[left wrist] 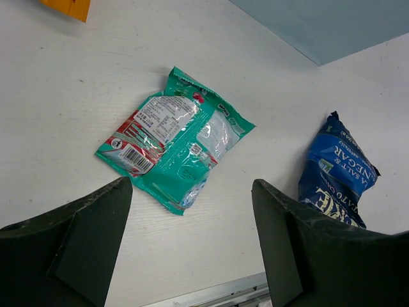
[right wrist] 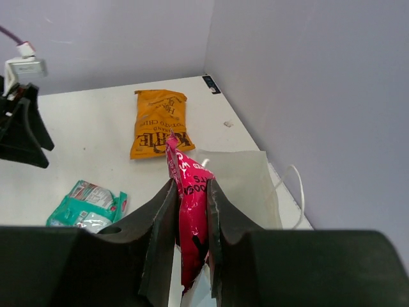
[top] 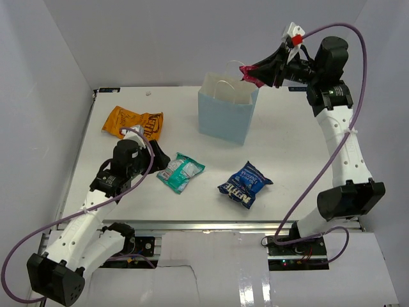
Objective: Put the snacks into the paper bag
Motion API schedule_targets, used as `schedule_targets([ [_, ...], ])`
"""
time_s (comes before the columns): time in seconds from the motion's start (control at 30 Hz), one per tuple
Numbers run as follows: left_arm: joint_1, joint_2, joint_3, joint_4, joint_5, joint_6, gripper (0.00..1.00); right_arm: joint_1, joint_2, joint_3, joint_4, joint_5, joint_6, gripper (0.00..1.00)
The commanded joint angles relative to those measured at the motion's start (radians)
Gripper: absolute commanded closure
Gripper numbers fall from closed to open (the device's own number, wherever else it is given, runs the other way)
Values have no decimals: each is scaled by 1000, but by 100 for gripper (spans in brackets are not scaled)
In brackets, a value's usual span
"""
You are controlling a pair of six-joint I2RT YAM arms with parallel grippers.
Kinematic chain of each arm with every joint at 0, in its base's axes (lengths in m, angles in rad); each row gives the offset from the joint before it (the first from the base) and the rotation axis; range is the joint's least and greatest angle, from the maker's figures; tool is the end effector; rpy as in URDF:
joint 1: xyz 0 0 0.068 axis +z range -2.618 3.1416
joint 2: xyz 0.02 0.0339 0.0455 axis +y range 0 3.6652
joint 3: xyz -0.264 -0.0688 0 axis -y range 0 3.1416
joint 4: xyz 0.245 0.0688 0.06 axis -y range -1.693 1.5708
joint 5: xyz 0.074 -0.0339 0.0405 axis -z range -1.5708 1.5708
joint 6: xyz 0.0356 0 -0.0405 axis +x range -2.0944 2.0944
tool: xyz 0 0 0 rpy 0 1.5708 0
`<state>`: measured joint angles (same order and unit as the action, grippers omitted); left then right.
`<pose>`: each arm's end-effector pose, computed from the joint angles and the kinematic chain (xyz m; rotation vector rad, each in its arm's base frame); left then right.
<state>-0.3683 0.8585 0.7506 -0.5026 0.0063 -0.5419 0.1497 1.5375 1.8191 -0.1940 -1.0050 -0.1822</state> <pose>0.1747 -0.0676 0.2837 -0.1896 2.2215 -0.5167 0.3145 0.0778 0.5112 -1.0173 1.1924 0.7147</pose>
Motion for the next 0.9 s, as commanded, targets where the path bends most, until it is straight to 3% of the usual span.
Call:
schedule_targets([
  [0.0, 3, -13, -14, 22, -12, 34, 14, -13, 85, 75, 100, 12, 150, 83],
  [0.17, 3, 62, -11, 45, 38, 40, 14, -6, 255, 143, 165, 54, 230, 83],
  [0.33, 3, 115, 6, 62, 75, 53, 14, 24, 352, 160, 119, 91, 181, 80],
  [0.37, 3, 125, 9, 65, 81, 57, 14, 36, 355, 157, 99, 98, 140, 78],
  [0.57, 3, 227, 30, 85, 115, 82, 14, 36, 359, 148, 27, 163, 72, 34],
  [0.77, 0, 393, 116, 58, 139, 200, 16, -45, 259, 63, -45, 86, 43, 23],
  [0.87, -12, 505, 191, 19, 162, 256, 18, -85, 190, -35, -137, 23, -42, 22],
])
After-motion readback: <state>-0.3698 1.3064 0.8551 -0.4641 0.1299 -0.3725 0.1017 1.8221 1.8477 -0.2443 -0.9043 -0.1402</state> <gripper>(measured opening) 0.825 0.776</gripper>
